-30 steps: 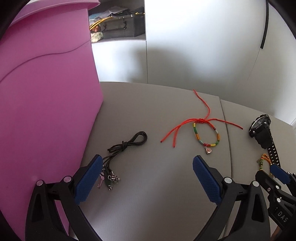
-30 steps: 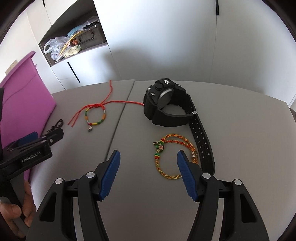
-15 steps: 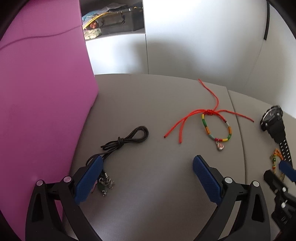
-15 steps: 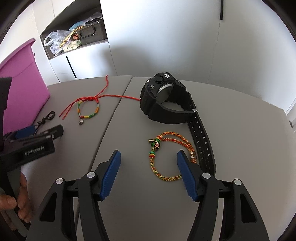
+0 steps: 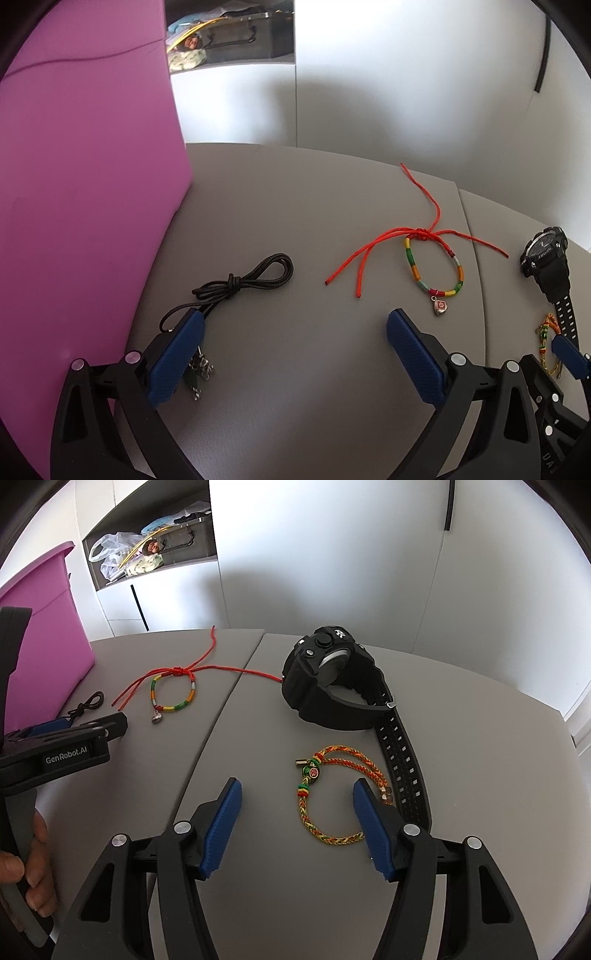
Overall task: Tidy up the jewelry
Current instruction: 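Lower the left tool onto the black cord with charms and grasp it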
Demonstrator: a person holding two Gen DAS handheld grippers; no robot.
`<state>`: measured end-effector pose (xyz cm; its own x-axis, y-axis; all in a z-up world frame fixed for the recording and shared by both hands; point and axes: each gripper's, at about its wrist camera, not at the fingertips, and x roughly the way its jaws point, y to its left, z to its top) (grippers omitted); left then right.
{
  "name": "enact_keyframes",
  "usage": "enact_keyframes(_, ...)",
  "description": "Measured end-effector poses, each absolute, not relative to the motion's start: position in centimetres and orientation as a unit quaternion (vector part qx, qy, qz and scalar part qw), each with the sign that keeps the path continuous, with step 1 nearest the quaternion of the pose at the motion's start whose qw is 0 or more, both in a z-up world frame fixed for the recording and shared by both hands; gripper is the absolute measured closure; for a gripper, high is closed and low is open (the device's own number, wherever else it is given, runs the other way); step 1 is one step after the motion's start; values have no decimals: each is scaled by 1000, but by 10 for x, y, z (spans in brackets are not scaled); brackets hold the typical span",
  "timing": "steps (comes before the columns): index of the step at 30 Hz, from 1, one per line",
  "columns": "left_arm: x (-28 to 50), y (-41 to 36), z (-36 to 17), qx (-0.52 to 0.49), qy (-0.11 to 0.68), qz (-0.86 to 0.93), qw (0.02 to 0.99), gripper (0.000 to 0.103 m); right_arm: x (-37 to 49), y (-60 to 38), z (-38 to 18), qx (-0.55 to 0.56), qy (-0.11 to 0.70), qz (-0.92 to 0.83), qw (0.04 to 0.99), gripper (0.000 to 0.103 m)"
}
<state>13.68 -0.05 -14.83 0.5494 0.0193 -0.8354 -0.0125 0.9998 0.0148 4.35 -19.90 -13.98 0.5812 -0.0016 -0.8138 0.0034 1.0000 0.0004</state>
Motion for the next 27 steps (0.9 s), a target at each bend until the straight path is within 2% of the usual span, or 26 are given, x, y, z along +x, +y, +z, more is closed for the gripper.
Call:
enact_keyframes(17,97,-5,-133,4,439,4,898,7,50,-200,-137,-6,467,0,884,42)
enact_keyframes(27,99,-5,-129,18,428,11,904,8,50,-200,-138,-6,467,0,884,42)
